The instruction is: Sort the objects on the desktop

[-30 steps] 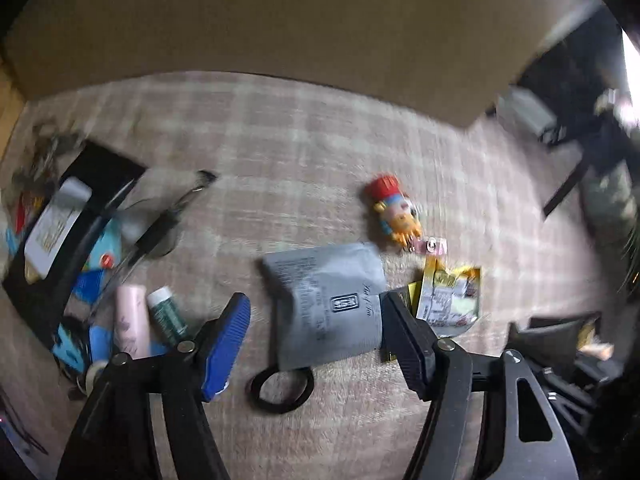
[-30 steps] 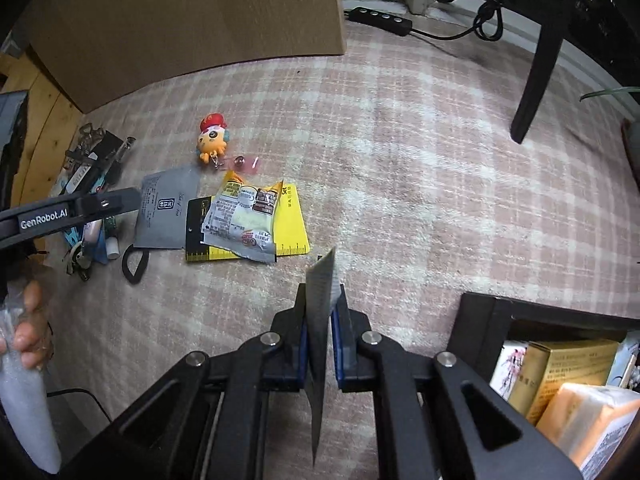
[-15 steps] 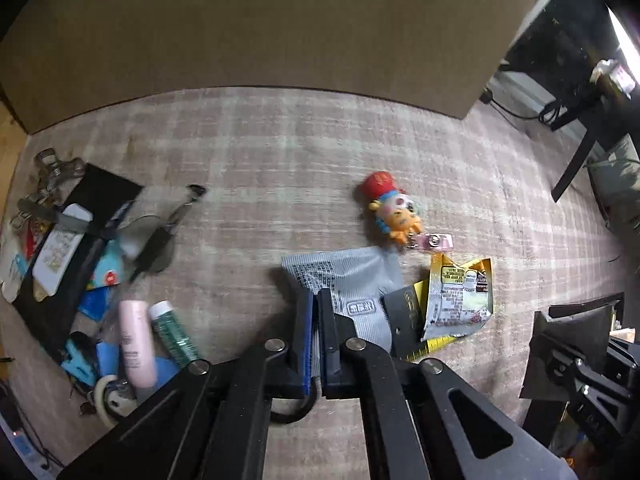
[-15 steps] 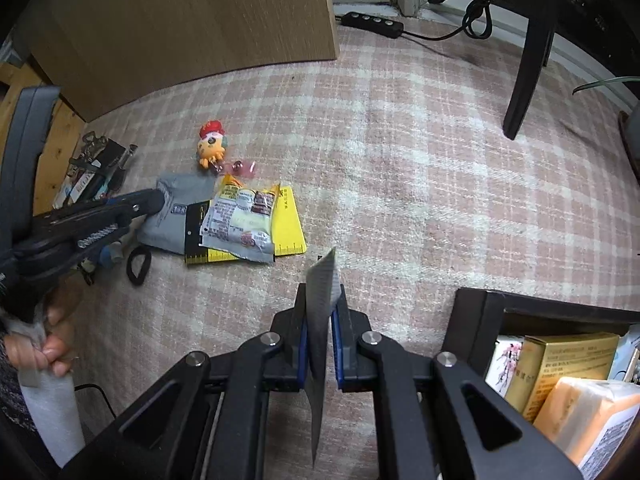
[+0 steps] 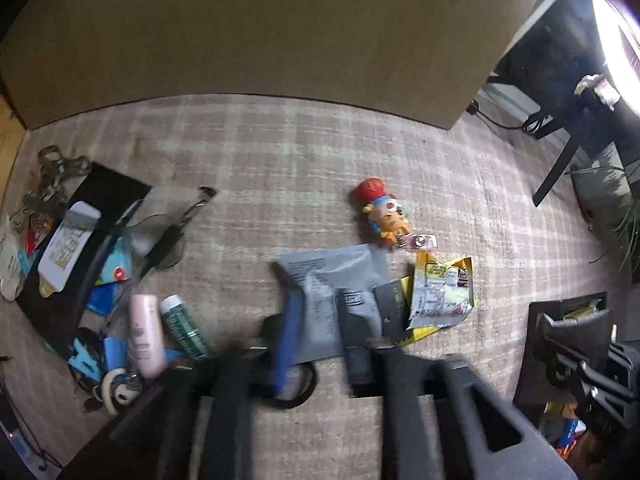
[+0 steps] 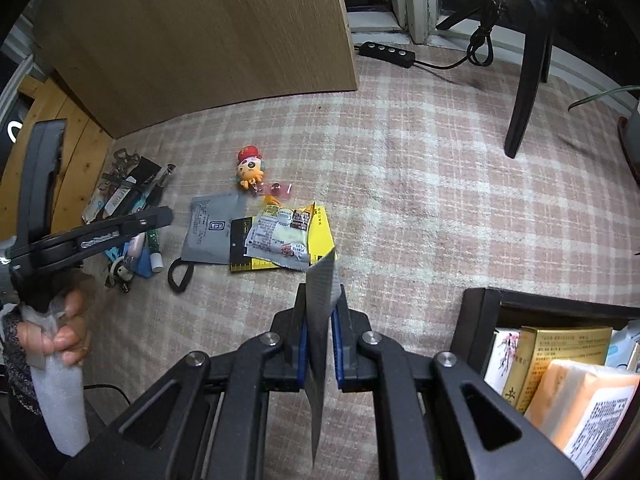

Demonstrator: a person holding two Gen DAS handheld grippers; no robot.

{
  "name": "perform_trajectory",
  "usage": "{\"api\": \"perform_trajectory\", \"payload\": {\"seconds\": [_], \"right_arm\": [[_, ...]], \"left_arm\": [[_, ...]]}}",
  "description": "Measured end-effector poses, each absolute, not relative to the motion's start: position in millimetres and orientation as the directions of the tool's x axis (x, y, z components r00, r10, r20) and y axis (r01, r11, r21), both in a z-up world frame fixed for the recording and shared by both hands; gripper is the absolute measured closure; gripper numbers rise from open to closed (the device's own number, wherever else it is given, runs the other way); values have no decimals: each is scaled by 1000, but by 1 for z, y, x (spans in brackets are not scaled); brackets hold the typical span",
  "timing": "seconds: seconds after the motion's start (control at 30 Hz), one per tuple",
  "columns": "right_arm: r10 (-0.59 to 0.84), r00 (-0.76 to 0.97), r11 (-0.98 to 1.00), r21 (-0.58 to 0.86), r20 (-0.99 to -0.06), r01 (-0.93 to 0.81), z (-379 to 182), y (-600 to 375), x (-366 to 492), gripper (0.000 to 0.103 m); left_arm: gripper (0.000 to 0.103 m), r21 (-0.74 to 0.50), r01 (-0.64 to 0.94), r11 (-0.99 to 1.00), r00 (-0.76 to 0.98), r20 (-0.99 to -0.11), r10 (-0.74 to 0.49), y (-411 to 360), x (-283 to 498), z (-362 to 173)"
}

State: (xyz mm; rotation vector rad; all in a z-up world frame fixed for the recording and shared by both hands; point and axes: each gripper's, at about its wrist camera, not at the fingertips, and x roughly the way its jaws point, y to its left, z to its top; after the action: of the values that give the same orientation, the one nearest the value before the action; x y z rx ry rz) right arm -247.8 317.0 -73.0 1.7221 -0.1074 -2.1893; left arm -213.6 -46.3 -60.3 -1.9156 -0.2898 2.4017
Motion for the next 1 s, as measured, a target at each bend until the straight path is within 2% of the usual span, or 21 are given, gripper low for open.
{"api": "perform_trajectory", "payload": {"seconds": [0.07,0.17,0.27,0.37,0.53,0.6,0.7,1.0], "right_arm": [[-324,-196,-935,281,-926,217,-76,315,-248,93],[-329,-195,-934,289,-924,208,-76,323,-245,93],[-338,-198,-933,300,-920,199,-77,326,-243,93],[-345,-199,-931,308,-917,195,-77,329,-242,93],[-355,-200,-929,320,-913,187,-78,333,-242,93],[-356,-202,-929,322,-912,183,-80,331,-243,93],[-360,-206,-928,327,-910,178,-80,332,-243,93],[-424,-235,-903,389,-875,181,-59,338,-222,93]], "left_arm": [[71,-180,73,-981,-232,-960,159,-19,-235,-64],[59,-173,71,-982,-228,-962,153,-3,-253,-65],[57,-140,75,-987,-221,-968,120,13,-275,-73],[59,-133,94,-987,-199,-973,112,20,-292,-83],[80,-132,87,-987,-178,-977,115,27,-298,-97],[81,-104,66,-992,-196,-977,89,30,-298,-97],[81,-126,77,-989,-188,-976,110,28,-300,-99],[81,-178,2,-984,-254,-952,171,1,-238,-39]]}}
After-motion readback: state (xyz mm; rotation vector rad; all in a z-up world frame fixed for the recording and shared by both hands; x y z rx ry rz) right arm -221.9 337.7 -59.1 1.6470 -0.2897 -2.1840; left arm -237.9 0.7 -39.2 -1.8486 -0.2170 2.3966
